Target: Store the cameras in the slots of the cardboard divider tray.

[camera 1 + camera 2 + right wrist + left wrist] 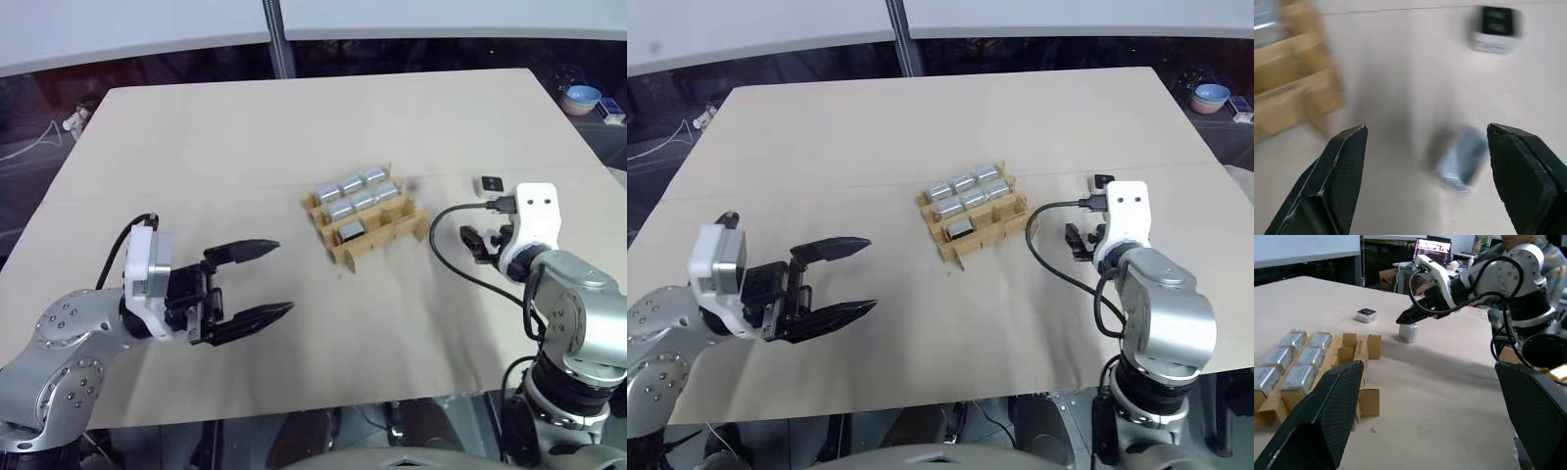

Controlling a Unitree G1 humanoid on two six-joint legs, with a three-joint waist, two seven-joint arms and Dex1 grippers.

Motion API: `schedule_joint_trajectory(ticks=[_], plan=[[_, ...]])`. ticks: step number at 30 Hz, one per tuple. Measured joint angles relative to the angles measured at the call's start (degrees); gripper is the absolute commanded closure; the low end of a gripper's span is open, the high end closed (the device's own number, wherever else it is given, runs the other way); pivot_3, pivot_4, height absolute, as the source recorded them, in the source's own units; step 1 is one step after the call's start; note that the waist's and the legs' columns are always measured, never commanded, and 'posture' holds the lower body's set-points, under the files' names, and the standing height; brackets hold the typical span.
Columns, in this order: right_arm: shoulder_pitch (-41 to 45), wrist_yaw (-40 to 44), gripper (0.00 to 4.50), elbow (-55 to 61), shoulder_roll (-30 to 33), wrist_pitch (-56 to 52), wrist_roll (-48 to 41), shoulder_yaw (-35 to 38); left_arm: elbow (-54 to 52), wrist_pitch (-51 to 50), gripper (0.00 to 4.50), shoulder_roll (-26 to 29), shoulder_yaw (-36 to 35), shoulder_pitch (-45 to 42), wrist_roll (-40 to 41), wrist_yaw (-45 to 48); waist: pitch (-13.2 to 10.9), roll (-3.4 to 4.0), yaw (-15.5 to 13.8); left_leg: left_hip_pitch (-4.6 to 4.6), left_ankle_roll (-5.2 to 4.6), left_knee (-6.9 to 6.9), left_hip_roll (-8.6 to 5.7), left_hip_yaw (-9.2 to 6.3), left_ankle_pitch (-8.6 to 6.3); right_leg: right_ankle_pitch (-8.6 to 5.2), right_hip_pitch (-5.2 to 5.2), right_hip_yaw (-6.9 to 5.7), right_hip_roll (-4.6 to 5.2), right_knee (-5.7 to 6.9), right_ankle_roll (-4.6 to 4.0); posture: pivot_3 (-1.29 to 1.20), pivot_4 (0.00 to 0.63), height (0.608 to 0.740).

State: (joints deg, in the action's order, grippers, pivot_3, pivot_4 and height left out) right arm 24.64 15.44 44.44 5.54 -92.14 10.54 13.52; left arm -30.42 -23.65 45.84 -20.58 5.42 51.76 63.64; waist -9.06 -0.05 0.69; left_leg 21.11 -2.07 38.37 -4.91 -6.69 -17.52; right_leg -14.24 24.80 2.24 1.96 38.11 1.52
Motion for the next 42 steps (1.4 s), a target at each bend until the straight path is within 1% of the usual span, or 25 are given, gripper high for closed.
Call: schedule_joint_trajectory(ticks=[2, 8, 16, 23, 24, 25, 27, 30, 31, 32, 34, 35, 36, 37, 38, 39, 40, 41, 42], plan=[[-0.4, -3.2, 0.64, 0.0, -2.1, 0.0, 1.8, 0.4, 0.1, -0.2, 0.0, 0.0, 0.5, -0.7, 0.1, 0.3, 0.0, 0.01, 0.1, -0.01, 0.0, -0.02, 0.0, 0.0, 0.0, 0.0, 0.01, 0.01, 0.0, 0.01, 0.0, 0.0, 0.15, 0.74], [-0.3, -7.0, 0.64, -0.2, -5.1, 0.0, 3.6, 1.0, 0.2, -1.1, 0.0, 0.9, 0.5, -1.5, 0.2, 2.0, 0.0, 0.04, 0.4, -0.05, 0.01, -0.04, 0.01, 0.01, 0.01, 0.0, 0.0, 0.02, -0.02, 0.02, 0.0, 0.0, 0.15, 0.74], [1.8, -7.8, 0.64, -2.5, -7.6, 0.0, 2.8, 0.9, 0.4, -1.1, 0.0, 1.0, 0.5, -2.2, 0.0, 2.2, 0.0, 0.04, 0.4, -0.04, 0.01, -0.05, 0.01, 0.01, 0.01, 0.0, 0.01, 0.02, -0.02, 0.01, 0.0, 0.0, 0.15, 0.74], [3.0, -8.8, 0.64, -6.4, -6.8, 0.0, 2.2, 0.8, 0.1, -1.1, 0.0, 1.0, 0.1, -0.6, 0.1, 1.0, 0.0, 0.04, 0.5, -0.04, 0.01, -0.05, 0.01, 0.01, 0.01, 0.0, 0.01, 0.03, -0.02, 0.01, 0.0, 0.0, 0.15, 0.74], [3.0, -8.8, 1.02, -6.8, -6.7, 0.0, 2.1, 0.8, 0.0, -1.1, 0.0, 1.0, -0.1, -0.5, 0.1, 0.9, 0.0, 0.04, 0.5, -0.04, 0.01, -0.05, 0.01, 0.01, 0.01, 0.0, 0.0, 0.03, -0.02, 0.01, 0.0, 0.0, 0.15, 0.74], [3.1, -8.9, 1.2, -7.2, -6.5, 0.0, 2.0, 0.8, 0.0, -1.1, 0.0, 1.0, -0.2, -0.3, 0.1, 0.9, 0.0, 0.04, 0.5, -0.04, 0.01, -0.05, 0.01, 0.01, 0.01, 0.0, 0.0, 0.04, -0.02, 0.01, 0.0, 0.0, 0.15, 0.74], [3.5, -9.3, 1.87, -8.5, -5.8, 0.0, 1.8, 0.8, -0.4, -1.1, 0.0, 1.0, -0.6, 0.3, 0.1, 0.8, 0.0, 0.04, 0.5, -0.04, 0.01, -0.05, 0.01, 0.03, 0.01, 0.0, 0.0, 0.05, -0.02, 0.0, 0.0, 0.0, 0.15, 0.74], [3.8, -9.7, 3.38, -9.7, -4.7, 0.0, 1.3, 0.8, -0.6, -1.1, 0.0, 1.0, -1.5, 0.5, 0.1, 0.2, 0.0, 0.05, 0.5, -0.04, 0.01, -0.05, 0.02, 0.01, 0.01, 0.0, 0.0, 0.02, -0.02, 0.01, 0.0, 0.0, 0.15, 0.74], [3.8, -9.7, 3.67, -9.8, -4.1, 0.0, 1.0, 0.7, -0.6, -1.1, 0.0, 1.0, -1.5, 0.7, 0.1, 0.2, 0.0, 0.04, 0.5, -0.04, 0.01, -0.06, 0.01, 0.01, 0.01, 0.0, 0.0, 0.03, -0.02, 0.01, 0.0, 0.0, 0.15, 0.74], [3.8, -9.4, 3.67, -9.9, -3.3, 0.0, 0.5, 0.4, -0.6, -1.1, 0.0, 1.0, -1.5, 0.9, 0.1, 0.1, 0.0, 0.04, 0.5, -0.04, 0.01, -0.05, 0.01, 0.02, 0.01, 0.0, 0.0, 0.04, -0.02, 0.01, 0.0, 0.0, 0.15, 0.74], [3.2, -8.0, 3.67, -9.8, -0.3, 0.0, -1.1, -1.2, -0.6, -1.1, 0.0, 1.0, -1.6, 1.4, 0.1, -0.2, 0.0, 0.04, 0.5, -0.03, 0.0, -0.05, 0.01, 0.02, 0.01, 0.0, 0.0, 0.04, -0.02, -0.02, 0.0, 0.0, 0.15, 0.74], [2.5, -6.8, 3.67, -9.4, 2.5, 0.0, -2.4, -2.4, -0.7, -1.1, 0.0, 1.0, -1.6, 1.5, 0.1, -0.2, 0.0, 0.05, 0.5, -0.03, 0.0, -0.05, 0.01, 0.02, 0.01, 0.0, 0.0, 0.04, -0.01, -0.03, 0.0, 0.0, 0.15, 0.74], [1.2, -3.9, 3.67, -8.7, 7.3, 1.7, -4.6, -4.6, -0.8, -1.1, 0.0, 1.0, -1.6, 1.5, 0.1, -0.3, 0.0, 0.07, 0.3, 0.01, 0.0, -0.05, 0.01, 0.0, 0.0, 0.0, 0.0, 0.01, -0.01, -0.05, 0.0, 0.0, 0.15, 0.74], [0.0, 0.6, 3.67, -7.9, 12.2, 5.5, -7.6, -5.8, -1.0, -1.1, 0.0, 1.0, -1.8, 1.8, 0.1, -0.4, 0.0, 0.09, 0.3, 0.01, -0.01, -0.05, 0.01, 0.0, 0.01, 0.0, 0.0, 0.0, 0.0, -0.09, 0.0, 0.0, 0.15, 0.74], [-0.5, 7.6, 3.67, -7.0, 17.2, 12.4, -11.7, -5.7, -1.0, -1.1, 0.0, 0.9, -1.9, 2.1, 0.1, -0.4, 0.0, 0.1, 0.3, 0.0, -0.01, -0.05, 0.02, 0.01, 0.0, 0.0, -0.02, 0.0, -0.01, -0.09, 0.01, 0.0, 0.15, 0.74], [-0.4, 9.9, 3.67, -6.6, 18.4, 14.5, -12.9, -5.6, -1.1, -1.1, 0.0, 0.9, -1.9, 2.2, 0.1, -0.4, 0.0, 0.1, 0.5, -0.02, -0.01, -0.07, 0.03, 0.02, 0.0, 0.0, -0.02, 0.01, -0.01, -0.09, 0.01, 0.0, 0.15, 0.74], [-0.3, 14.8, 3.67, -6.9, 20.3, 18.9, -15.8, -5.3, -1.2, -1.1, 0.0, 0.8, -1.9, 2.2, 0.1, -0.4, 0.0, 0.09, 0.7, -0.04, -0.01, -0.07, 0.07, 0.03, 0.0, 0.0, -0.05, 0.02, -0.05, -0.09, 0.01, 0.0, 0.15, 0.74], [0.7, 23.0, 3.67, -9.4, 23.5, 26.9, -20.3, -5.7, -1.6, -1.1, 0.0, 0.7, -1.9, 2.6, 0.1, -0.5, 0.0, 0.09, 1.2, -0.11, -0.02, -0.07, 0.08, 0.04, 0.0, 0.0, -0.11, 0.02, -0.05, -0.1, 0.01, 0.0, 0.15, 0.74], [2.2, 28.6, 3.67, -11.7, 25.7, 32.9, -22.6, -6.6, -1.8, -1.1, 0.0, 0.7, -1.9, 2.7, 0.1, -0.6, -0.1, 0.08, 1.6, -0.18, -0.02, -0.08, 0.09, 0.06, 0.0, 0.0, -0.19, 0.03, -0.05, -0.09, 0.01, 0.0, 0.15, 0.74]])
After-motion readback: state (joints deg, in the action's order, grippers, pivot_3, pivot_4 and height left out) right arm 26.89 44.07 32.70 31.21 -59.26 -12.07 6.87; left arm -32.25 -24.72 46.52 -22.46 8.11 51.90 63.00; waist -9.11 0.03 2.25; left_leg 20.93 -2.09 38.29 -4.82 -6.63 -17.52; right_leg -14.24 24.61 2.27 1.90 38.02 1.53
